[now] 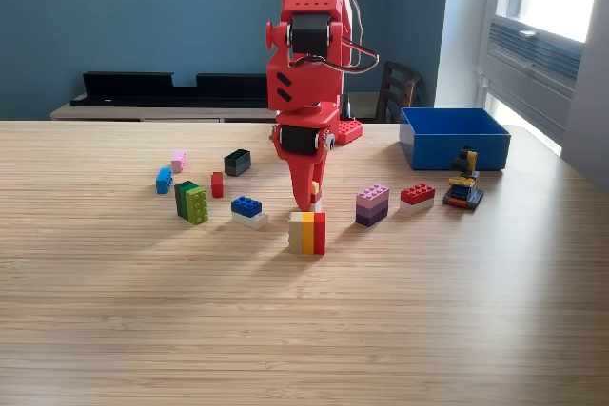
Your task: Grasp a lego block and put it in the bin.
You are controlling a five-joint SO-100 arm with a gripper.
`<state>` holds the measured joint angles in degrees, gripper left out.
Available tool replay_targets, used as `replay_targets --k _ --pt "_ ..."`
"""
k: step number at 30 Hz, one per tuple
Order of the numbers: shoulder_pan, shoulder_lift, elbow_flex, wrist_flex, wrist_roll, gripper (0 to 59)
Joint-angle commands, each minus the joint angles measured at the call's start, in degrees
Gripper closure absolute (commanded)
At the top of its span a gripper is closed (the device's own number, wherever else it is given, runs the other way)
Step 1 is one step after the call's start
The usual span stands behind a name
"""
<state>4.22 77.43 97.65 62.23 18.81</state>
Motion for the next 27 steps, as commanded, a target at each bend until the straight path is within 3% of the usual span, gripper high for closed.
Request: replay_targets --k 1,9,16,21,24,27 --pt "-0.97 0.88 -1.49 -0.97 -0.18 58.5" --pt "0.44 1.58 4.48 -1.14 -1.32 58.5" --pt "1.41 17.05 -0.18 6.77 -3.96 58.5" --pt "-1.14 29.27 -11.34 16.7 -5.19 58.6" --pt "-7.73 35.07 -14.59 21.8 -6.59 58.6" --pt "-19.25 39.11 -12.39 24.96 -7.29 58.6"
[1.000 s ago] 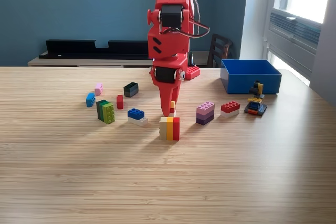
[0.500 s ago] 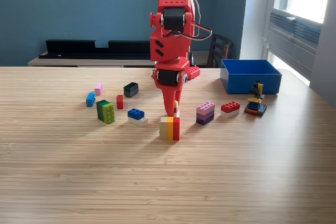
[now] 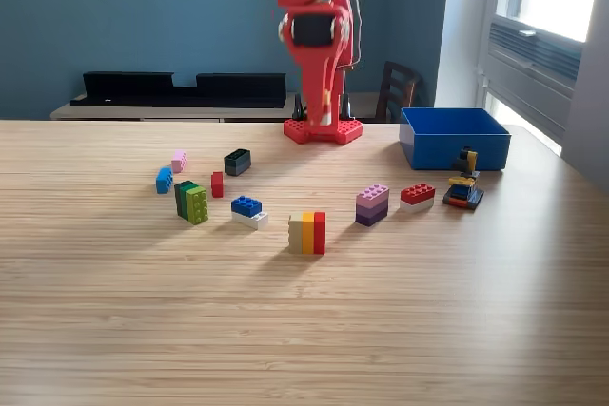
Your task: Grasp a lego block and put it in the bin.
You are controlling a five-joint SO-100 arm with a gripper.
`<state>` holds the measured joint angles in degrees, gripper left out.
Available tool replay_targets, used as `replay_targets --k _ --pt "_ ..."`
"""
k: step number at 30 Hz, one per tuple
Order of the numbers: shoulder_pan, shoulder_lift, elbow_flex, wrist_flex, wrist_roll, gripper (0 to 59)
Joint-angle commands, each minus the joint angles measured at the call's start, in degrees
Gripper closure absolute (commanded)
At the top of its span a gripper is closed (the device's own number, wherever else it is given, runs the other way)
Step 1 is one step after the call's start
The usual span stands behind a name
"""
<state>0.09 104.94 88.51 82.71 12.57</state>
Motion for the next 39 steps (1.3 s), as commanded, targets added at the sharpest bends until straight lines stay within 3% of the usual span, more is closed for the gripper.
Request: replay_targets --k 1,7,11,22,29,31,33,36,39 --pt "-19.34 12.57 -1.23 4.66 -1.23 58.6" --pt "-38.32 12.3 8.0 3.52 -5.89 58.6" --pt "-46.58 8.88 9.93 3.6 -9.14 58.6" --pt "-69.26 -5.01 9.14 3.6 -10.81 58.6" --pt "-71.72 -15.21 3.43 5.27 -11.25 58.3" --pt "-71.72 -17.14 1.67 6.24 -11.87 40.4" --pt "-71.54 -18.54 0.62 6.5 -12.13 29.8" --pt "-71.19 -19.78 -0.88 7.12 -12.22 24.2" --pt "-70.75 -19.69 -2.11 8.17 -12.74 24.2"
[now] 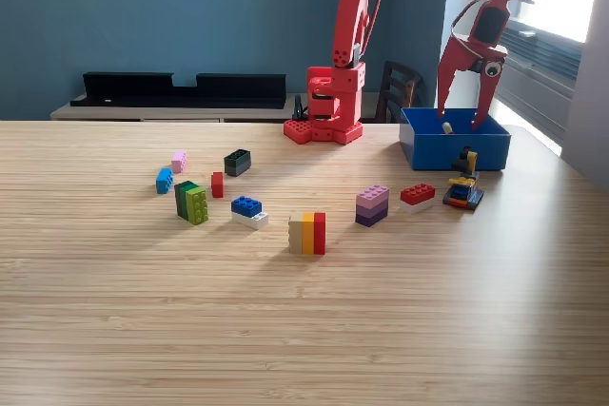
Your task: Grasp a lego block and put it in the bin.
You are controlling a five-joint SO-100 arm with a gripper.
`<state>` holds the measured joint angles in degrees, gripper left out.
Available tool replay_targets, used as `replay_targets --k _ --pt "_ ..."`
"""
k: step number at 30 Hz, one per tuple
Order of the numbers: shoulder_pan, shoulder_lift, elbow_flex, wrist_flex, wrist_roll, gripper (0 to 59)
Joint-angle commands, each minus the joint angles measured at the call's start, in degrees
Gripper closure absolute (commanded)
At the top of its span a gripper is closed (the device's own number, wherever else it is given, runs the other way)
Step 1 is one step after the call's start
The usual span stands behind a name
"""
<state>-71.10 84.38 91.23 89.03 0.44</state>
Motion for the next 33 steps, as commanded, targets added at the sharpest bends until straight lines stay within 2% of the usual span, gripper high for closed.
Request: replay_targets --k 1,5,8,10,13,18,23,28,33 --pt "0.53 0.88 -5.45 2.46 -0.88 24.8" --pt "2.55 0.97 -9.4 6.15 -1.67 28.7" --pt "5.36 1.14 -15.73 10.81 -1.58 34.7" --pt "7.82 1.23 -20.21 12.92 -0.97 41.5" --pt "12.3 2.72 -23.12 13.01 0.44 57.8" --pt "23.2 7.91 -21.36 12.92 1.14 58.5" --pt "39.9 11.95 -15.38 11.78 0.62 58.5" --pt "56.43 14.15 -6.68 4.83 -1.32 58.5" --pt "63.63 15.29 2.11 -3.52 -2.11 58.5"
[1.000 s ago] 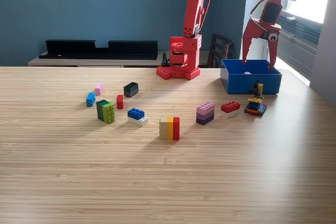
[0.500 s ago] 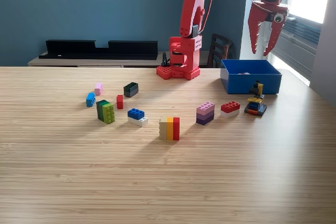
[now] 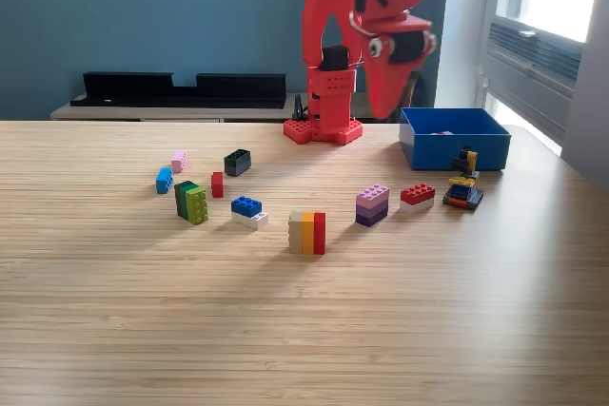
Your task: Grasp a lego block and put it in the bin.
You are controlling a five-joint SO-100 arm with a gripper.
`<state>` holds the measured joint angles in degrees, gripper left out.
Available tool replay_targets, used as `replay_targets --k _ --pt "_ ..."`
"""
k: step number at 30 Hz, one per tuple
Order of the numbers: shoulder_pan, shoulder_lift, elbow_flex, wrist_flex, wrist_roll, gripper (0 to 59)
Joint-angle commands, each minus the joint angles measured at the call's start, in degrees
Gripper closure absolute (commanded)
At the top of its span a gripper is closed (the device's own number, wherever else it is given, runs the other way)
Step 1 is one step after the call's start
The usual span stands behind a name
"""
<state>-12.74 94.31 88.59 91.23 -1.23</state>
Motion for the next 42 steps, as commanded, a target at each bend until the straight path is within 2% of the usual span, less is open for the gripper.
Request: replay_targets --k 1,6,13,33,42 --pt "5.62 5.45 6.24 -7.29 -0.35 58.5" --pt "5.8 5.45 12.13 -14.41 0.44 58.5" --pt "5.89 5.45 17.23 -19.51 -0.18 58.5" --pt "8.96 4.92 18.81 -26.54 1.14 58.5" --pt "5.54 4.66 17.49 -26.54 2.2 58.4"
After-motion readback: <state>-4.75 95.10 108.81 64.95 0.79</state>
